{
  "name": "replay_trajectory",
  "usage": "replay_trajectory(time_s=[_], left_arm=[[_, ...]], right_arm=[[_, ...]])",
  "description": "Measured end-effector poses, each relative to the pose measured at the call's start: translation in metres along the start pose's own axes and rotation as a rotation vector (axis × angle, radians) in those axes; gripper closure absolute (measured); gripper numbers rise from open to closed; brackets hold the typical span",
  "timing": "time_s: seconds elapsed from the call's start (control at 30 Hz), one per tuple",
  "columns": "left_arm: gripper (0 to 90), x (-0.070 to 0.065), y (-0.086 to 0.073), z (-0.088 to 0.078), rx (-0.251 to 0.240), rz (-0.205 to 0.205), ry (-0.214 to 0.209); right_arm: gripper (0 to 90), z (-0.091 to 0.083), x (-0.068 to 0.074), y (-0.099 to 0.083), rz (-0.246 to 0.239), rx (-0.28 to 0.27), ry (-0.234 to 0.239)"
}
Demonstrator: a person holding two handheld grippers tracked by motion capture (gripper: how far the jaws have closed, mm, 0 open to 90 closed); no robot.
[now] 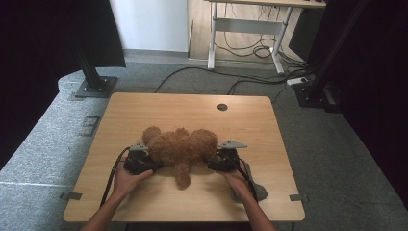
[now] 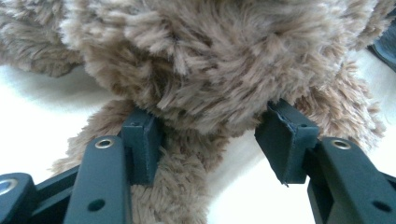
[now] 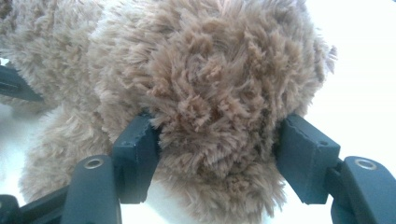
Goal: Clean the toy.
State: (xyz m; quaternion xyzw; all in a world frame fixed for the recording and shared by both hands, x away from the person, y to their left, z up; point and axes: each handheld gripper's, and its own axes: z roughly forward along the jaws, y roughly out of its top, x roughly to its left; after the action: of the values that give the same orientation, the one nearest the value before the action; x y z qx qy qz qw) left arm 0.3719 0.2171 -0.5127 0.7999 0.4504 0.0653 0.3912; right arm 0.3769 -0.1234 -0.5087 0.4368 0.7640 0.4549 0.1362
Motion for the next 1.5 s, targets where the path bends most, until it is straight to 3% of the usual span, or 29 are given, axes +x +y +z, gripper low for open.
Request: replay_trajectory(time_s=[0.3,0.43,0.53,0.73,0.9,1.23,1.5], left_arm=[[42.5,0.012,0.02,0.013,0.01,-0.017,0.02],[42.6,0.014,0.022,0.014,0.005,-0.027,0.019],[41.8,0.015,0.02,0.011,-0.01,-0.013,0.009],[36.6,0.009,0.008,-0.009,-0.086,-0.006,-0.012],[34.4,0.005,0.0,-0.025,-0.12,0.007,-0.021],[34.6,-0.01,-0.02,-0.04,-0.142,0.042,-0.015],[34.6,-0.022,-0.045,-0.048,-0.129,0.06,-0.027]], right_arm=[[34.8,0.019,-0.017,0.018,0.036,0.009,-0.022],[34.6,0.024,-0.022,0.02,0.054,0.001,-0.023],[33.9,0.024,-0.023,0.019,0.062,-0.005,-0.016],[33.2,0.006,-0.018,0.015,0.057,-0.052,-0.028],[33.2,-0.011,-0.017,0.005,0.057,-0.075,-0.022],[33.4,-0.05,-0.02,-0.023,0.036,-0.103,-0.02],[33.7,-0.073,-0.026,-0.049,0.028,-0.095,-0.051]])
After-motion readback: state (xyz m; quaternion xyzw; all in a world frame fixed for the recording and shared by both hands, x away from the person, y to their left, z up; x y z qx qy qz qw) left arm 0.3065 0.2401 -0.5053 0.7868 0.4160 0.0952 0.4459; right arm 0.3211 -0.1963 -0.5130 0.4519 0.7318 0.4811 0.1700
